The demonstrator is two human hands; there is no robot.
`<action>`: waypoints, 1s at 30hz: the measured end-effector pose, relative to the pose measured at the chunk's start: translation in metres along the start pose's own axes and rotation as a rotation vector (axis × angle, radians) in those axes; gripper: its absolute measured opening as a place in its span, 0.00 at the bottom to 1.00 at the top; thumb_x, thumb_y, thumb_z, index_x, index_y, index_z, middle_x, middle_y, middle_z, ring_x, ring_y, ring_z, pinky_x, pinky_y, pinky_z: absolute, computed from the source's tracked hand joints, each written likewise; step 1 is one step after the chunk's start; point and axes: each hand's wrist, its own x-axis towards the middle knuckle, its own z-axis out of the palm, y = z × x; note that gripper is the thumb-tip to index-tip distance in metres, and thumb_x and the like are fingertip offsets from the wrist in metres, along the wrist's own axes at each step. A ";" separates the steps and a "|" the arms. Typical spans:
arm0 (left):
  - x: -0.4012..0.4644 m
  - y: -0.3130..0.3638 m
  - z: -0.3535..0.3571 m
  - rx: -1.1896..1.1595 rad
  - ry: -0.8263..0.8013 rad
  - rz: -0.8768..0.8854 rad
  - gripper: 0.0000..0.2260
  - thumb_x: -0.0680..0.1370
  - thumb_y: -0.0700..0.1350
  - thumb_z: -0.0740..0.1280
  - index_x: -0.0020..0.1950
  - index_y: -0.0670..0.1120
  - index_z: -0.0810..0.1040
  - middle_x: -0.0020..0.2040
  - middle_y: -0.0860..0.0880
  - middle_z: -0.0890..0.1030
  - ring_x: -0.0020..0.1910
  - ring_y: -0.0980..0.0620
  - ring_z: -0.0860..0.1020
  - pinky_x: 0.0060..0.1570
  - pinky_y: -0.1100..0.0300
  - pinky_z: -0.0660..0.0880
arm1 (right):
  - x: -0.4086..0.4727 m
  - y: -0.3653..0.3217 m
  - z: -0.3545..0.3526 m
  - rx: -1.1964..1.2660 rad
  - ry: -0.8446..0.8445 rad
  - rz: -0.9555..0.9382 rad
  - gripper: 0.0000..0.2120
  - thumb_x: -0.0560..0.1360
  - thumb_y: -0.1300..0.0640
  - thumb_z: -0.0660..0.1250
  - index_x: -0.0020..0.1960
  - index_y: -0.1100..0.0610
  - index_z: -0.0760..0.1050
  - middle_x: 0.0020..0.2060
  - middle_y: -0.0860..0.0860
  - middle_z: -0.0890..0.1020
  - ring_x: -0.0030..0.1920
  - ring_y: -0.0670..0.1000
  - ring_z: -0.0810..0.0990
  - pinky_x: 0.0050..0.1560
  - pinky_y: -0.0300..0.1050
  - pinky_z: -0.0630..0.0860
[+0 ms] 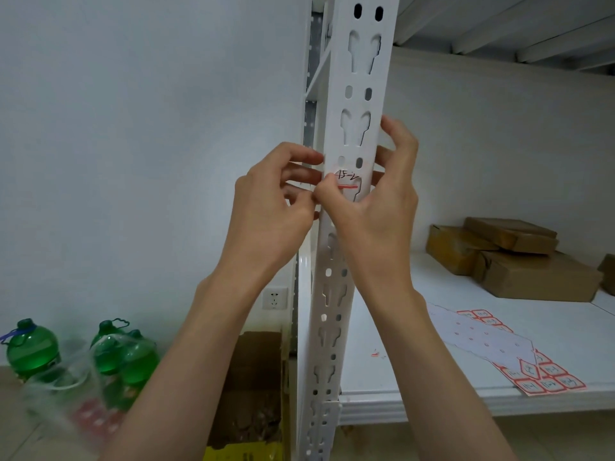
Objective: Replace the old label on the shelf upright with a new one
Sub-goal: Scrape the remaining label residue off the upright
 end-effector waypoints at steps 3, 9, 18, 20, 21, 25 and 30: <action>0.000 -0.001 0.000 0.015 0.002 0.003 0.14 0.79 0.34 0.69 0.61 0.48 0.79 0.50 0.53 0.85 0.47 0.55 0.84 0.45 0.57 0.84 | 0.003 0.002 0.000 0.027 -0.039 0.043 0.32 0.73 0.64 0.72 0.72 0.52 0.62 0.55 0.39 0.74 0.52 0.44 0.80 0.40 0.30 0.77; 0.000 -0.001 0.001 0.024 -0.008 -0.001 0.14 0.79 0.36 0.69 0.62 0.51 0.78 0.52 0.55 0.84 0.47 0.55 0.84 0.47 0.59 0.84 | 0.011 0.007 -0.009 -0.023 -0.110 0.026 0.30 0.73 0.64 0.72 0.68 0.51 0.61 0.48 0.34 0.71 0.47 0.28 0.77 0.40 0.28 0.76; 0.000 -0.002 0.000 0.009 -0.012 -0.009 0.14 0.79 0.36 0.69 0.61 0.52 0.79 0.51 0.55 0.84 0.46 0.55 0.84 0.46 0.58 0.84 | 0.016 0.011 -0.013 -0.119 -0.140 -0.016 0.29 0.73 0.60 0.73 0.67 0.49 0.61 0.49 0.32 0.70 0.48 0.27 0.75 0.42 0.27 0.76; -0.001 -0.002 0.000 0.008 -0.020 -0.008 0.14 0.79 0.37 0.68 0.60 0.53 0.78 0.50 0.57 0.83 0.47 0.55 0.84 0.47 0.59 0.84 | 0.017 0.013 -0.016 -0.126 -0.141 -0.005 0.28 0.74 0.58 0.72 0.68 0.49 0.62 0.49 0.30 0.71 0.48 0.27 0.75 0.43 0.29 0.77; -0.001 -0.001 0.000 0.008 -0.025 -0.009 0.14 0.79 0.37 0.68 0.60 0.53 0.78 0.50 0.59 0.82 0.47 0.55 0.84 0.47 0.61 0.83 | 0.018 0.014 -0.018 -0.121 -0.145 0.006 0.27 0.75 0.58 0.72 0.68 0.49 0.63 0.50 0.30 0.71 0.49 0.28 0.76 0.44 0.32 0.79; -0.001 -0.001 -0.001 0.000 -0.027 -0.010 0.14 0.79 0.37 0.68 0.59 0.54 0.78 0.50 0.59 0.82 0.47 0.56 0.84 0.44 0.65 0.83 | 0.018 0.016 -0.019 -0.082 -0.159 0.043 0.28 0.76 0.55 0.72 0.70 0.47 0.63 0.53 0.30 0.72 0.50 0.34 0.78 0.49 0.37 0.81; 0.000 -0.002 0.000 -0.006 -0.026 -0.015 0.14 0.79 0.37 0.68 0.60 0.53 0.78 0.50 0.58 0.83 0.47 0.55 0.84 0.45 0.63 0.83 | 0.015 0.015 -0.014 -0.070 -0.143 0.032 0.31 0.74 0.57 0.74 0.71 0.49 0.62 0.51 0.30 0.70 0.49 0.25 0.74 0.43 0.28 0.76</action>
